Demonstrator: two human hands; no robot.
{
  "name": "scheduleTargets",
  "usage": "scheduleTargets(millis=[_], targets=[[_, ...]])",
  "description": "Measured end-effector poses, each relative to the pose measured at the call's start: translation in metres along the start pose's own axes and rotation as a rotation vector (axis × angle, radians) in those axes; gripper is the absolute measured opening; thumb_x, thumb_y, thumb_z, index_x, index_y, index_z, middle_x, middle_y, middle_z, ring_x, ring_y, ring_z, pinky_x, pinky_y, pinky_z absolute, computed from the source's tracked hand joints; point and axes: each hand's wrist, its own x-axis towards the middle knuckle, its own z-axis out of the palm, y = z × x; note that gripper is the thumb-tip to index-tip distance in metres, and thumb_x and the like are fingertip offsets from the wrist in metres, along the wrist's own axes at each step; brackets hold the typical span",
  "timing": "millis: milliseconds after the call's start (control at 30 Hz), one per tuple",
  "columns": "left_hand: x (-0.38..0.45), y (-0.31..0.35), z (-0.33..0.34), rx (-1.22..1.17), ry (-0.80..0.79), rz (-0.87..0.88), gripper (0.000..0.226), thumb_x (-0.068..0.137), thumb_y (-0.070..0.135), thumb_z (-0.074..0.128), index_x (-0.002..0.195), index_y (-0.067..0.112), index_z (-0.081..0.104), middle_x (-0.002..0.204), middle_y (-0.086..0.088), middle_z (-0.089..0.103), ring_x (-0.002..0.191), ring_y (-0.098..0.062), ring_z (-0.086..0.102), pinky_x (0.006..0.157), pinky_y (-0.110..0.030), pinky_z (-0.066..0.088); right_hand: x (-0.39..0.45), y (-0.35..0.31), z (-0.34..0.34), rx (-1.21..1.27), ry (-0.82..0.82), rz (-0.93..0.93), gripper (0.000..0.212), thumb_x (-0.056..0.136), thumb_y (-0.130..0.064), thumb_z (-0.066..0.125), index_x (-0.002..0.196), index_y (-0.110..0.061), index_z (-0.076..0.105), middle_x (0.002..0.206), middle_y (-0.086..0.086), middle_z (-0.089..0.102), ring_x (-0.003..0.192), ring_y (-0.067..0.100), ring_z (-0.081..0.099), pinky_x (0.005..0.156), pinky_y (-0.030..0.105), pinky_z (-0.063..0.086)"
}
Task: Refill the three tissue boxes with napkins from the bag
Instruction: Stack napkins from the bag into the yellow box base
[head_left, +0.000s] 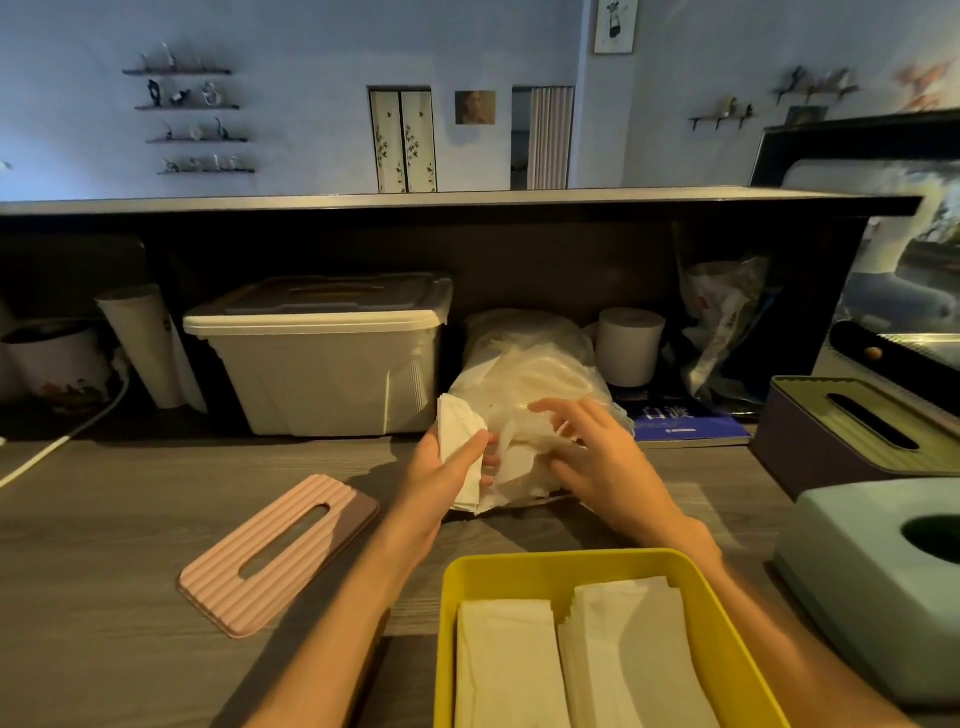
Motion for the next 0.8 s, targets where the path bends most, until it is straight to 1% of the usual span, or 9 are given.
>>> scheduleTargets(millis=[67, 133, 267, 367, 433, 500, 600, 700, 800], targets=[[-0.001, 0.001, 0.0, 0.007, -0.002, -0.001, 0.02, 0.098, 0.019, 0.064, 0.116, 0.025, 0.06, 0.095, 0.001, 0.077, 0.079, -0.008, 0.074, 0.063, -0.025, 0.061, -0.002, -0.002, -0.001, -0.038, -0.064, -0.032, 0.075, 0.086, -0.018, 0.077, 0.146, -0.046, 0.042, 0.127, -0.012, 0.048, 0.115, 0.006, 0.048, 0.1, 0.033, 0.048], [0.0, 0.001, -0.001, 0.002, 0.002, 0.003, 0.02, 0.099, 0.02, 0.063, 0.118, 0.024, 0.06, 0.101, -0.004, 0.077, 0.086, -0.015, 0.073, 0.068, -0.03, 0.063, -0.001, -0.005, 0.0, -0.095, -0.063, -0.065, 0.076, 0.086, -0.029, 0.079, 0.148, -0.05, 0.04, 0.134, -0.011, 0.044, 0.12, 0.008, 0.043, 0.104, 0.031, 0.04], [0.001, 0.002, -0.005, 0.011, 0.066, 0.026, 0.009, 0.099, 0.023, 0.063, 0.105, 0.03, 0.062, 0.094, 0.001, 0.079, 0.087, -0.019, 0.074, 0.071, -0.035, 0.062, 0.002, -0.009, 0.008, -0.212, -0.042, -0.129, 0.062, 0.086, -0.029, 0.079, 0.138, -0.049, 0.053, 0.134, -0.008, 0.045, 0.118, 0.011, 0.044, 0.103, 0.031, 0.035], [0.001, 0.003, -0.005, 0.012, 0.104, 0.05, 0.005, 0.101, 0.022, 0.06, 0.102, 0.025, 0.065, 0.093, -0.004, 0.079, 0.082, -0.023, 0.072, 0.075, -0.042, 0.06, 0.005, -0.009, 0.017, -0.266, -0.02, -0.125, 0.052, 0.087, -0.029, 0.075, 0.133, -0.045, 0.058, 0.13, -0.007, 0.048, 0.116, 0.013, 0.044, 0.099, 0.032, 0.036], [0.003, 0.004, -0.006, 0.018, 0.127, 0.051, 0.008, 0.101, 0.023, 0.06, 0.105, 0.019, 0.066, 0.094, -0.008, 0.078, 0.08, -0.024, 0.071, 0.073, -0.04, 0.06, 0.006, -0.01, 0.021, -0.276, -0.005, -0.112, 0.045, 0.087, -0.03, 0.075, 0.129, -0.042, 0.062, 0.126, -0.008, 0.049, 0.113, 0.014, 0.046, 0.097, 0.031, 0.035], [0.003, 0.004, -0.006, 0.01, 0.145, 0.052, 0.014, 0.101, 0.023, 0.06, 0.111, 0.016, 0.065, 0.094, -0.007, 0.078, 0.078, -0.023, 0.07, 0.068, -0.034, 0.06, 0.007, -0.012, 0.023, -0.256, 0.033, -0.103, 0.034, 0.088, -0.027, 0.074, 0.12, -0.038, 0.069, 0.121, -0.008, 0.053, 0.11, 0.014, 0.049, 0.095, 0.034, 0.04], [0.004, 0.005, -0.007, 0.001, 0.149, 0.049, 0.016, 0.101, 0.021, 0.06, 0.112, 0.012, 0.067, 0.091, -0.008, 0.078, 0.073, -0.02, 0.069, 0.065, -0.032, 0.059, 0.009, -0.012, 0.02, -0.169, 0.144, -0.076, 0.02, 0.089, -0.027, 0.069, 0.107, -0.029, 0.077, 0.118, -0.005, 0.059, 0.107, 0.013, 0.053, 0.091, 0.036, 0.048], [0.003, 0.004, -0.009, -0.007, 0.164, 0.023, 0.007, 0.099, 0.022, 0.063, 0.104, 0.02, 0.067, 0.081, 0.003, 0.077, 0.072, -0.012, 0.072, 0.064, -0.031, 0.061, 0.011, -0.015, 0.013, 0.094, 0.185, 0.013, 0.018, 0.091, -0.024, 0.073, 0.108, -0.021, 0.077, 0.12, -0.008, 0.06, 0.11, 0.008, 0.057, 0.092, 0.024, 0.049], [0.003, 0.002, -0.01, -0.022, 0.159, -0.006, 0.021, 0.098, 0.028, 0.066, 0.118, 0.023, 0.063, 0.093, 0.002, 0.076, 0.08, -0.012, 0.074, 0.064, -0.031, 0.06, 0.011, -0.029, -0.001, 0.353, 0.21, 0.114, 0.019, 0.094, -0.021, 0.071, 0.113, -0.023, 0.074, 0.112, -0.011, 0.07, 0.106, 0.004, 0.065, 0.085, 0.017, 0.053]])
